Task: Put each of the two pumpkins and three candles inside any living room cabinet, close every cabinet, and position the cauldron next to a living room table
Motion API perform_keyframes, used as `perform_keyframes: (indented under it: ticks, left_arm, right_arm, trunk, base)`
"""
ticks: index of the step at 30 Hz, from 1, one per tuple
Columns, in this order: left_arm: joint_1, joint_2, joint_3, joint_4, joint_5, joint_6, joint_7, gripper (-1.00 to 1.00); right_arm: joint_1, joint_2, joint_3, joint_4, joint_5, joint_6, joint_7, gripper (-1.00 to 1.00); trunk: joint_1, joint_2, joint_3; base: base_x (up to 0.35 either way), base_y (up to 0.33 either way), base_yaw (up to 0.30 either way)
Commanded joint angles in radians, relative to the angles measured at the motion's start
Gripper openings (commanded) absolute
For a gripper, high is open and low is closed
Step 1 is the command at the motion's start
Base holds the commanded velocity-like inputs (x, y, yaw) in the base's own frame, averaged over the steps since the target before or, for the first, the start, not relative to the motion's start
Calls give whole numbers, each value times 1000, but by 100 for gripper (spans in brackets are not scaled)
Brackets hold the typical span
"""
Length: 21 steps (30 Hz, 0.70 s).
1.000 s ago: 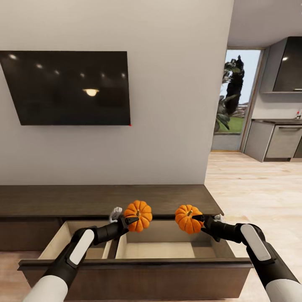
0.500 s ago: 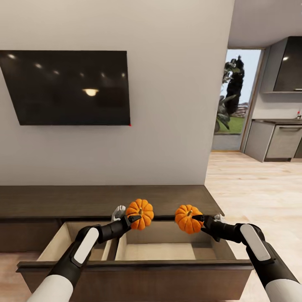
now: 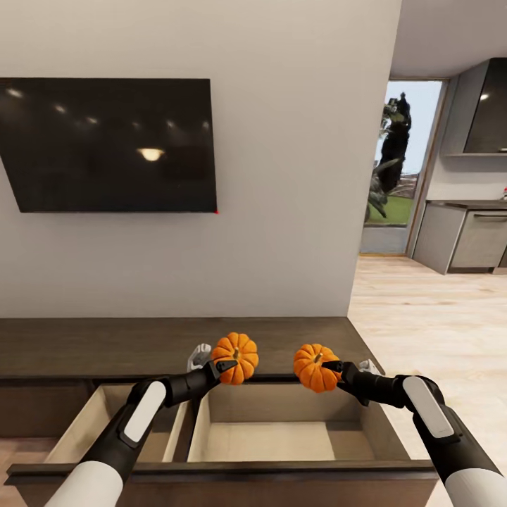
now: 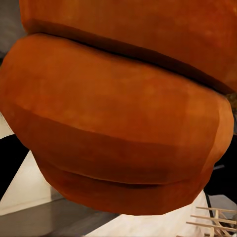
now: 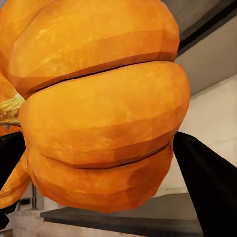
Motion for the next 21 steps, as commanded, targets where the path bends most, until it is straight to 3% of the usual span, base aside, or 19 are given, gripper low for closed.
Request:
perform_keyframes:
  ticks: [1, 8, 16, 21]
  left_arm:
    - [-1, -1, 0, -1, 0, 4, -2, -100]
    - [-1, -2, -2, -2, 1, 4, -1, -100]
    - [-1, -1, -2, 3, -3, 5, 6, -100]
    - [-1, -3, -1, 3, 3, 7, 88, -100]
  right_arm:
    - [-1, 0, -1, 0, -5, 4, -6, -100]
    - [-27, 0, 0, 32, 52, 5, -24, -100]
    - [-33, 0, 0, 41, 60, 7, -25, -100]
    - [-33, 0, 5, 42, 60, 9, -25, -100]
  trunk:
    - [0, 0, -1]
    - [0, 0, -1]
    - [19, -35, -17]
    - [38, -70, -32]
  base:
    - [33, 0, 0]
    - [7, 0, 0]
    - [0, 0, 0]
    - [0, 0, 0]
